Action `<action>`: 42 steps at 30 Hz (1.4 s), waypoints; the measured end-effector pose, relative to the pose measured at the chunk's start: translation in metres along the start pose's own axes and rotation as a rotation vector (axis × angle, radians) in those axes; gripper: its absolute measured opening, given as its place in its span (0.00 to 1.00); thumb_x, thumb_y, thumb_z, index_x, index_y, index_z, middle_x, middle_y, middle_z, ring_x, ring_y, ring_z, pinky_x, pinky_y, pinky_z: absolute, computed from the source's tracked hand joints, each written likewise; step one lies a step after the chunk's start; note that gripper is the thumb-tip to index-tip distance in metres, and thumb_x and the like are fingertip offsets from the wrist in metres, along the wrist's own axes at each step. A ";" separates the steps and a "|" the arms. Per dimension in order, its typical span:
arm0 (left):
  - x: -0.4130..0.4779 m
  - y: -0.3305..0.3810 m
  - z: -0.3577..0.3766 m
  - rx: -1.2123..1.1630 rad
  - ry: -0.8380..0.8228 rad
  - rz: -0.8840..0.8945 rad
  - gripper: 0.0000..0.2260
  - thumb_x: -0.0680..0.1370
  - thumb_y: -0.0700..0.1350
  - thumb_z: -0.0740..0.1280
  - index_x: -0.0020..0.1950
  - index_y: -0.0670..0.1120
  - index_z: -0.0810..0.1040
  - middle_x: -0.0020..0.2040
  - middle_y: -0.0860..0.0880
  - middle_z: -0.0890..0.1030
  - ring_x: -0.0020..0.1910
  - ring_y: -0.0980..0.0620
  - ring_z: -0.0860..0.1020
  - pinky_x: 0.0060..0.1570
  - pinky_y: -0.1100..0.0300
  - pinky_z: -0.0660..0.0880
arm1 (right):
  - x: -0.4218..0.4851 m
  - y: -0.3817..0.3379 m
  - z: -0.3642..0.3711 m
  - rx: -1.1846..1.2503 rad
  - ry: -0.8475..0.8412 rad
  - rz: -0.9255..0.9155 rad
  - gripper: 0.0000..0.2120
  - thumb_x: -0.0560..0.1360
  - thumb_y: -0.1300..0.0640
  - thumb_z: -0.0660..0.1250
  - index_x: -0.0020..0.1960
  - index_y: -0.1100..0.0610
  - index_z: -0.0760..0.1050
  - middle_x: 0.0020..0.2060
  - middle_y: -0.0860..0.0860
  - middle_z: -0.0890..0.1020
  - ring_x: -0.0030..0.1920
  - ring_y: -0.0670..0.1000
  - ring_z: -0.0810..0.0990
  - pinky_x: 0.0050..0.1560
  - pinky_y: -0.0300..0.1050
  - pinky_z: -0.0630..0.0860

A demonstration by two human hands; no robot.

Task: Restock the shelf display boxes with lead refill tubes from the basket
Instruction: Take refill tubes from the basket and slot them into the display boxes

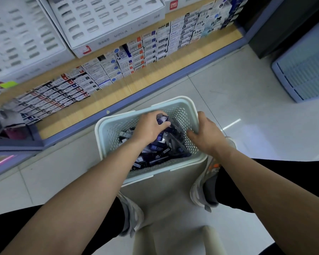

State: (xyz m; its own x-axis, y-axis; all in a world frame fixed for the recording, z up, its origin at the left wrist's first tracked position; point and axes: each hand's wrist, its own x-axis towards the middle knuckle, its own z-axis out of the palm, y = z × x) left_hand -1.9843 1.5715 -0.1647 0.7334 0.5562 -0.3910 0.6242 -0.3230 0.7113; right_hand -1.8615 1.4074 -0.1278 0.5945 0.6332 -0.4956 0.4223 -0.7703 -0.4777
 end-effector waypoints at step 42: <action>-0.057 0.046 -0.038 -0.624 0.145 -0.337 0.18 0.77 0.52 0.73 0.62 0.47 0.75 0.53 0.52 0.82 0.50 0.53 0.80 0.50 0.58 0.76 | -0.032 -0.077 -0.003 1.005 -0.136 0.020 0.08 0.80 0.70 0.62 0.56 0.64 0.76 0.46 0.58 0.85 0.40 0.54 0.86 0.38 0.42 0.80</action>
State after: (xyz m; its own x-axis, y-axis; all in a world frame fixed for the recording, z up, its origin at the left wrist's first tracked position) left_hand -2.0076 1.5540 -0.0879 0.4579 0.6587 -0.5971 0.5081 0.3572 0.7837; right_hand -1.9112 1.4467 -0.0729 0.4856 0.6722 -0.5588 -0.3952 -0.4014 -0.8263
